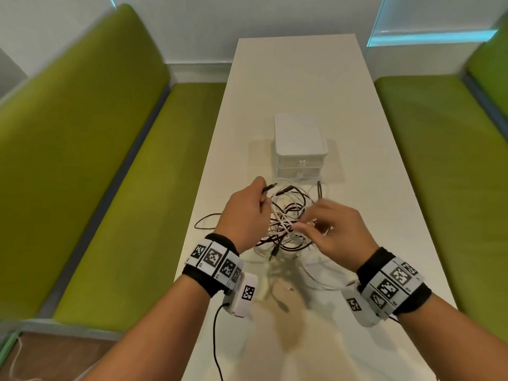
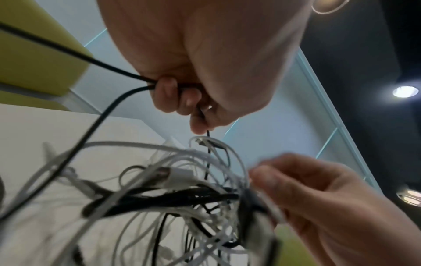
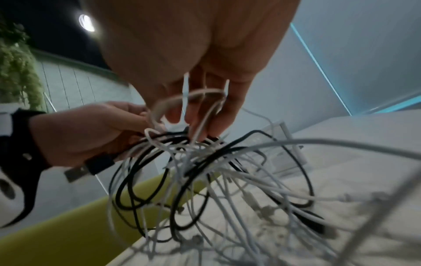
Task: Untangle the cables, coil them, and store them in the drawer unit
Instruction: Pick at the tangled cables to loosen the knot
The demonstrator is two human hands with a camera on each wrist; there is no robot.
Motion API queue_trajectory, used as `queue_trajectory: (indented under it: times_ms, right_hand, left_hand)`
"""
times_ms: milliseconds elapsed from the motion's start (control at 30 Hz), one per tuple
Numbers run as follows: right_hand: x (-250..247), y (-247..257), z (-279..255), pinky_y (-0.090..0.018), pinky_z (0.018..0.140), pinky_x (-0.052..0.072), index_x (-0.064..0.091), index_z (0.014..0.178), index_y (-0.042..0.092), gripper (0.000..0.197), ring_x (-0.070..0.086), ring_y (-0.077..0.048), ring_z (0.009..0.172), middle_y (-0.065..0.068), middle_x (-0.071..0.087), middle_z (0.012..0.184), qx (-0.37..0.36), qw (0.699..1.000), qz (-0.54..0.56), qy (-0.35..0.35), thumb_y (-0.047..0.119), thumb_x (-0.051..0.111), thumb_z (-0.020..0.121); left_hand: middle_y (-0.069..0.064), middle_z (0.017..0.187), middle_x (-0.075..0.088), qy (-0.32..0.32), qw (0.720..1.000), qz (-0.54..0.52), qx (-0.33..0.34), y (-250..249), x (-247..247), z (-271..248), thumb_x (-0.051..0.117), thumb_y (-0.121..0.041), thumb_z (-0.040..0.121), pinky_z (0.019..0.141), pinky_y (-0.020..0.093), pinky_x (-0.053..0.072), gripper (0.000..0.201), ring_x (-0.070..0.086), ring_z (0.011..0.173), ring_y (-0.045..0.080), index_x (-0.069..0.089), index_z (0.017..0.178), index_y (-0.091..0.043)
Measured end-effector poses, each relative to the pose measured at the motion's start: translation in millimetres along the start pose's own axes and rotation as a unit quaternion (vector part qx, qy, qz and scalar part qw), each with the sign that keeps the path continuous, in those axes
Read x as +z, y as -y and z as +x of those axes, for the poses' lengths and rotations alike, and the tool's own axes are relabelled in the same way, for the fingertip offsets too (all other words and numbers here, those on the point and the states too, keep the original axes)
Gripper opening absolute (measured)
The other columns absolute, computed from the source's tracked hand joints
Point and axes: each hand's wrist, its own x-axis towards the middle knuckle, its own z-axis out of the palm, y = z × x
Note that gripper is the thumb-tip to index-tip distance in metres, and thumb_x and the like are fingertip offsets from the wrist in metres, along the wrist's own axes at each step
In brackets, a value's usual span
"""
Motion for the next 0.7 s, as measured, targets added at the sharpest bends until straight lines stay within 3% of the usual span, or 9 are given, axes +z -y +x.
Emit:
queue_trajectory:
  times_ms: [33, 67, 133, 300, 367, 433, 567, 700]
  right_hand:
    - [0, 3, 4, -0.023, 0.072, 0.051, 0.073, 0.105, 0.031, 0.022, 0.062, -0.005, 0.082, 0.016, 0.065, 0.102, -0.008, 1.0, -0.023, -0.01, 0.045, 0.074, 0.088]
    - [1, 6, 7, -0.024, 0.078, 0.05, 0.068, 0.118, 0.035, 0.034, 0.06, -0.005, 0.093, 0.018, 0.063, 0.111, -0.009, 0.998, -0.064, 0.008, 0.043, 0.076, 0.086]
    - [2, 11, 13, -0.03, 0.086, 0.045, 0.062, 0.126, 0.038, 0.044, 0.051, -0.011, 0.103, 0.02, 0.058, 0.107, 0.017, 0.987, -0.14, 0.078, 0.046, 0.072, 0.084]
    - [8, 17, 18, -0.037, 0.084, 0.031, 0.069, 0.101, 0.036, 0.042, 0.04, -0.017, 0.098, 0.013, 0.059, 0.092, -0.008, 0.955, -0.252, 0.155, 0.069, 0.053, 0.08]
    - [11, 20, 18, -0.035, 0.079, 0.029, 0.063, 0.087, 0.034, 0.027, 0.042, -0.017, 0.095, 0.014, 0.052, 0.083, -0.024, 0.952, -0.262, 0.156, 0.059, 0.062, 0.079]
    - [11, 22, 19, -0.033, 0.073, 0.026, 0.052, 0.08, 0.031, 0.018, 0.04, -0.015, 0.087, 0.015, 0.047, 0.079, -0.035, 0.953, -0.265, 0.145, 0.039, 0.068, 0.078]
    - [5, 11, 14, -0.032, 0.067, 0.03, 0.062, 0.088, 0.034, 0.038, 0.044, -0.016, 0.08, 0.013, 0.054, 0.08, -0.062, 0.966, -0.222, 0.119, 0.0, 0.065, 0.07]
    - [0, -1, 5, -0.03, 0.061, 0.03, 0.072, 0.075, 0.03, 0.041, 0.046, -0.019, 0.077, 0.011, 0.054, 0.078, -0.082, 0.965, -0.216, 0.126, -0.009, 0.066, 0.063]
  left_hand:
    - [-0.004, 0.068, 0.049, 0.011, 1.0, -0.003, 0.008, -2, 1, -1, 0.052, -0.018, 0.098, 0.056, 0.032, 0.034, 0.022, 0.047, 0.059, 0.015, 0.036, 0.084, -0.024]
    - [-0.004, 0.069, 0.053, 0.02, 1.0, -0.012, 0.014, -5, 1, -1, 0.055, -0.02, 0.097, 0.056, 0.031, 0.035, 0.027, 0.049, 0.06, 0.013, 0.035, 0.082, -0.028]
    - [-0.005, 0.074, 0.058, 0.035, 0.999, -0.024, 0.019, -7, 1, 0, 0.065, -0.026, 0.092, 0.058, 0.025, 0.039, 0.035, 0.052, 0.064, 0.01, 0.033, 0.079, -0.033]
    - [-0.007, 0.068, 0.056, 0.018, 1.0, 0.022, -0.002, 3, -1, 1, 0.069, -0.022, 0.086, 0.06, 0.033, 0.044, 0.032, 0.053, 0.062, 0.011, 0.038, 0.08, -0.028]
    - [-0.005, 0.069, 0.06, 0.001, 0.999, 0.03, -0.018, 6, 1, -1, 0.07, -0.024, 0.086, 0.059, 0.033, 0.044, 0.037, 0.054, 0.062, 0.014, 0.035, 0.076, -0.029]
    - [-0.005, 0.074, 0.063, -0.009, 0.998, 0.042, -0.038, 7, 2, -3, 0.071, -0.026, 0.087, 0.06, 0.033, 0.043, 0.042, 0.057, 0.066, 0.016, 0.031, 0.074, -0.031]
    - [-0.011, 0.083, 0.064, -0.012, 0.997, 0.038, -0.073, 13, 1, -3, 0.071, -0.024, 0.09, 0.061, 0.032, 0.037, 0.046, 0.055, 0.072, 0.013, 0.029, 0.075, -0.033]
    - [-0.012, 0.086, 0.064, -0.013, 0.996, 0.026, -0.089, 17, -3, 0, 0.07, -0.02, 0.091, 0.06, 0.031, 0.036, 0.043, 0.056, 0.073, 0.012, 0.031, 0.077, -0.032]
